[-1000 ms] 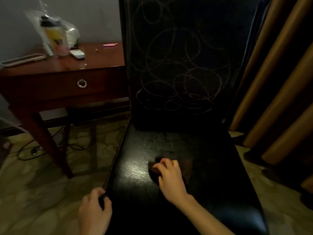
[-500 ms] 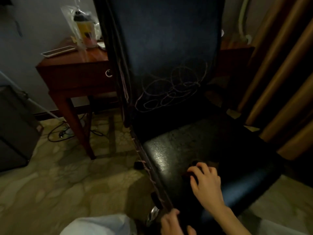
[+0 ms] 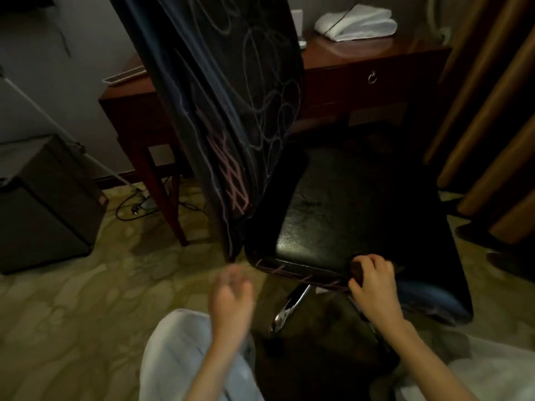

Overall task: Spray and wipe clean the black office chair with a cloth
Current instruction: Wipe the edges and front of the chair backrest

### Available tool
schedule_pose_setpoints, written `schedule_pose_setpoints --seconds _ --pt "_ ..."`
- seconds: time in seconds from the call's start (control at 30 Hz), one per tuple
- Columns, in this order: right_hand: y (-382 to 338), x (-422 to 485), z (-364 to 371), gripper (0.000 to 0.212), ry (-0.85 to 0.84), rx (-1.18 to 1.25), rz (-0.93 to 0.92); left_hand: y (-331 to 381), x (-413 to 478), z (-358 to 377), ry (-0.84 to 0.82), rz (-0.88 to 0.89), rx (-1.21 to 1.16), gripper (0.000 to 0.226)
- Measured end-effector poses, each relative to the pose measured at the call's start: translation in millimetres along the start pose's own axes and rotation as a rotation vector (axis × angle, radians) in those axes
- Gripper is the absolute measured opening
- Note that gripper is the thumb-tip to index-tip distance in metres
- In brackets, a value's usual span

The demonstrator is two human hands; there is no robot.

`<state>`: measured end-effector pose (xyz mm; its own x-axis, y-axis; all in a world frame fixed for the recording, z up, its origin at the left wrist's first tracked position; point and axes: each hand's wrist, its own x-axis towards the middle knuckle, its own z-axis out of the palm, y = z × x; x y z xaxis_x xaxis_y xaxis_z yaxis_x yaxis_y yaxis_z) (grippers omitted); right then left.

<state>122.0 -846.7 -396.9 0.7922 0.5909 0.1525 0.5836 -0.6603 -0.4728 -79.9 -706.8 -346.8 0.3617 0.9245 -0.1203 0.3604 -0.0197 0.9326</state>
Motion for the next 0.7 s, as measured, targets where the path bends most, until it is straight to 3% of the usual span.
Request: schedule_pose_setpoints --seconds 0.1,0.2,0.33,0.47,0.7 --pt "7 7 -2 0.040 0.044 -0.003 0.047 17 22 -29 0.120 0.172 0.096 0.032" --pt "6 12 -6 0.041 0.036 0.047 0.028 24 26 -34 0.110 0.288 0.130 0.034" --pt "-41 -2 13 0.046 0.011 0.136 -0.268 28 14 -25 0.050 0.371 0.159 0.028" --pt "-87 -16 55 0.032 -0.100 0.102 -0.533 29 -2 -18 0.047 0.475 0.194 0.026" --pt "-38 -14 46 0.042 -0.106 -0.077 -0.820 28 -19 -2 0.088 0.521 0.228 0.028"
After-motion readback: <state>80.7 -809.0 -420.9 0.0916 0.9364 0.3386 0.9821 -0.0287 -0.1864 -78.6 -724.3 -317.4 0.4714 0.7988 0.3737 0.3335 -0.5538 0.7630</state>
